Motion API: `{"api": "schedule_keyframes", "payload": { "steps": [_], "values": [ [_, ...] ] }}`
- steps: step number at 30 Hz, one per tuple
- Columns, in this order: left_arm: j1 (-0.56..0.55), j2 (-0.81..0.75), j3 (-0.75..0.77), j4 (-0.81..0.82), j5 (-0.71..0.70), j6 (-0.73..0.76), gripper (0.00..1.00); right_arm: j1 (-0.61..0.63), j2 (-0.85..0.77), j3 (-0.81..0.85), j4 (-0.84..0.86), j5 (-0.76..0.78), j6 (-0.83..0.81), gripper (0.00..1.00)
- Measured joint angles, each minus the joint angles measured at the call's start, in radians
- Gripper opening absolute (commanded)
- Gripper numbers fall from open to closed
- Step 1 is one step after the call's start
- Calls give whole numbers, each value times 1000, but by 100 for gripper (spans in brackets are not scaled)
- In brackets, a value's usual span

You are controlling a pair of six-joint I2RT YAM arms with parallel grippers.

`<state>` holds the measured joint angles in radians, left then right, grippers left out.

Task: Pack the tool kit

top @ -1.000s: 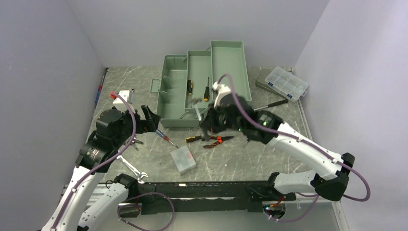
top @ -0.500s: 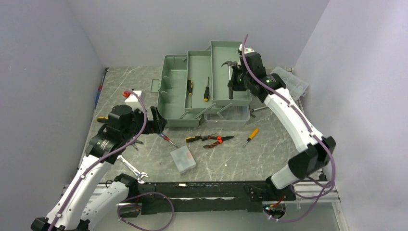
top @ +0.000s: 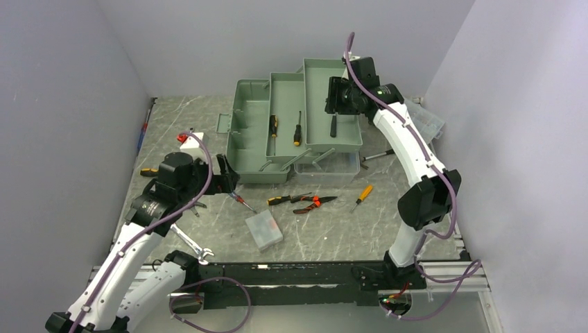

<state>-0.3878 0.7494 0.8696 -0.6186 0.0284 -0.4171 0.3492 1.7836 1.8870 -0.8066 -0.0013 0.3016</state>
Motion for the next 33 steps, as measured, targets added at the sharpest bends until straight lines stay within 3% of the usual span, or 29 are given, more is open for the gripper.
{"api": "schedule_keyframes", "payload": {
  "steps": [9,14,19,24,29,33],
  "values": [
    [18,47,8,-120,-248,-143,99,2,-118,-40,-3,-8,-11,66],
    [130,132,53,-207,-337,-232,99,2,-315,-167,41,-18,-10,71],
    [320,255,104,-247,-320,-305,99,2,-532,-388,142,-71,12,78],
    [462,416,108,-253,-270,-342,97,2,-624,-522,195,-134,25,79],
    [513,534,109,-227,-215,-375,88,2,-671,-636,229,-195,31,77],
    [485,598,109,-169,-144,-392,88,2,-728,-713,242,-256,33,76]
  ]
}}
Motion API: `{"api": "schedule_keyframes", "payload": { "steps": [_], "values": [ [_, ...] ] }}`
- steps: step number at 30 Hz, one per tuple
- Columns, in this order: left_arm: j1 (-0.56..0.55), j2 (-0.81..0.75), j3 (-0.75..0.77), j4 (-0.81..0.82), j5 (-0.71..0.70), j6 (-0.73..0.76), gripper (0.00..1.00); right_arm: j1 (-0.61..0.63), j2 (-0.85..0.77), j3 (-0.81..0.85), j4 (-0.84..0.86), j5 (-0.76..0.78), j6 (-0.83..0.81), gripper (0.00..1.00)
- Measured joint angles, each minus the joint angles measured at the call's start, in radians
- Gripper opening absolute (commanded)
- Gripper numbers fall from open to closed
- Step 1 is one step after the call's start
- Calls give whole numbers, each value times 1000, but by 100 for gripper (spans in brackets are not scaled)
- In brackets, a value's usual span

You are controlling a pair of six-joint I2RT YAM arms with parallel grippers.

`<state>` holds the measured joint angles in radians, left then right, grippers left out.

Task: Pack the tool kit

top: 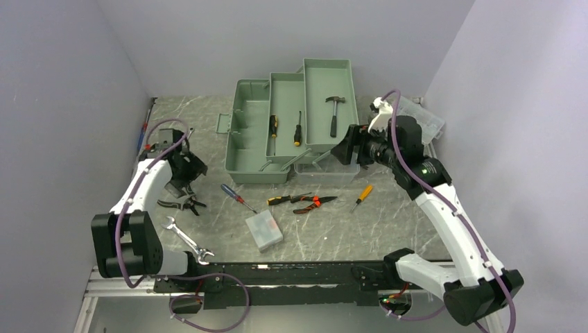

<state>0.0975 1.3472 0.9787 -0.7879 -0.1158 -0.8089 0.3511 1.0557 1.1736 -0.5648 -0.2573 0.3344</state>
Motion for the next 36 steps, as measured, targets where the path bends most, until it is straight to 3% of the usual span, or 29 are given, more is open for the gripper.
{"api": "schedule_keyframes", "payload": {
  "steps": [6,10,19,28,36],
  "values": [
    [-182,29,-18,78,52,-96,87,0,-97,-79,28,-60,10,76],
    [-262,31,-92,125,69,-238,80,0,-114,-87,37,-67,10,75],
    [-267,42,-171,180,45,-453,73,0,-114,-87,36,-66,17,75],
    [-262,166,-109,173,73,-472,72,0,-114,-86,32,-60,24,75],
    [-258,261,-26,173,134,-474,58,0,-116,-78,21,-58,27,75]
  ]
}}
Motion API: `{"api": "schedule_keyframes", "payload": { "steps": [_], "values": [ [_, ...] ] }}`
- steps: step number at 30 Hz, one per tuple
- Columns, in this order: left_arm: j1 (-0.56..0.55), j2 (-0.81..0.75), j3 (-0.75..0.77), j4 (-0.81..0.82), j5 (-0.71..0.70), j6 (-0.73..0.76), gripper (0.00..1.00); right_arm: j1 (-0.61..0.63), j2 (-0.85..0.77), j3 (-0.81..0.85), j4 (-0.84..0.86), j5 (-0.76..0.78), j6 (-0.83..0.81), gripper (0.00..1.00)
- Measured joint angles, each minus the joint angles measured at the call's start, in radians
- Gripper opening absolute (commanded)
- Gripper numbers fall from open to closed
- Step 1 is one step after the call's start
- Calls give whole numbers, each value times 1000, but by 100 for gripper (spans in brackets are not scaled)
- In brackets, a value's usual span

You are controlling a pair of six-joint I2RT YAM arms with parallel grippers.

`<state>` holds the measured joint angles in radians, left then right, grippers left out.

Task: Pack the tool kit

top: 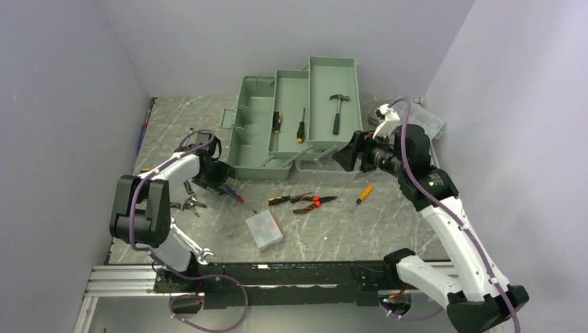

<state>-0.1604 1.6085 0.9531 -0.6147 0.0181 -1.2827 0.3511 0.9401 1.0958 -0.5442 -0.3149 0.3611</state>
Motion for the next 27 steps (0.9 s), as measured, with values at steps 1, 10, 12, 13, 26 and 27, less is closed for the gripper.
{"api": "schedule_keyframes", "payload": {
  "steps": [1,10,12,13,26,27],
  "values": [
    [0,6,4,4,8,-4,57,0,-2,1,-1,0,2,74],
    [-3,-50,-127,103,5,-64,58,0,-14,3,-2,-1,19,74],
    [-2,-56,-134,105,4,-65,60,0,-14,3,-3,-1,24,74],
    [-2,-60,-138,110,3,-64,60,0,-14,3,-4,-2,24,74],
    [1,28,-32,-50,-8,8,2,0,-17,6,-3,-10,51,73],
    [2,30,-25,-57,-4,14,0,0,-19,6,-3,-10,52,73]
  ]
}}
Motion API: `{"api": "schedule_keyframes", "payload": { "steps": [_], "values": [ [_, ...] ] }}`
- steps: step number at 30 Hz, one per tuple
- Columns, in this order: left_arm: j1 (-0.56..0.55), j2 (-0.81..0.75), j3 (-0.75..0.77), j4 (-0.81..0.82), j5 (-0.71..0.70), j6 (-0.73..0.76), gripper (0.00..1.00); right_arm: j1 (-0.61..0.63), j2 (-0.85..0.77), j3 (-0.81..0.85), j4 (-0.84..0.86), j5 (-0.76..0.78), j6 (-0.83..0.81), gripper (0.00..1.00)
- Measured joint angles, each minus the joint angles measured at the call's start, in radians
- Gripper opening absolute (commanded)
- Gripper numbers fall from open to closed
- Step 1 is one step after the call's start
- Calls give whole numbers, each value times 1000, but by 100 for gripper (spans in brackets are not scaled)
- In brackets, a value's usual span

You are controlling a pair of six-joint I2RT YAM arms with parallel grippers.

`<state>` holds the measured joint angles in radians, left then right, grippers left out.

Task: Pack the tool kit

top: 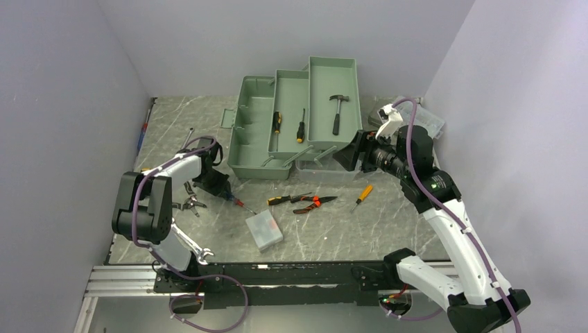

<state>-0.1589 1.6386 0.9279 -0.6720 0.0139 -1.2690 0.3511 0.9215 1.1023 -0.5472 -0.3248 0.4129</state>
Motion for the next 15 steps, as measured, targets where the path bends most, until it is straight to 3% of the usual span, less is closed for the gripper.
{"api": "schedule_keyframes", "payload": {
  "steps": [8,15],
  "values": [
    [0,-53,0,-119,-96,28,0,0,-10,0,2,0,10,73],
    [1,-427,-19,-194,-211,152,0,0,-12,0,1,0,10,73]
  ]
}}
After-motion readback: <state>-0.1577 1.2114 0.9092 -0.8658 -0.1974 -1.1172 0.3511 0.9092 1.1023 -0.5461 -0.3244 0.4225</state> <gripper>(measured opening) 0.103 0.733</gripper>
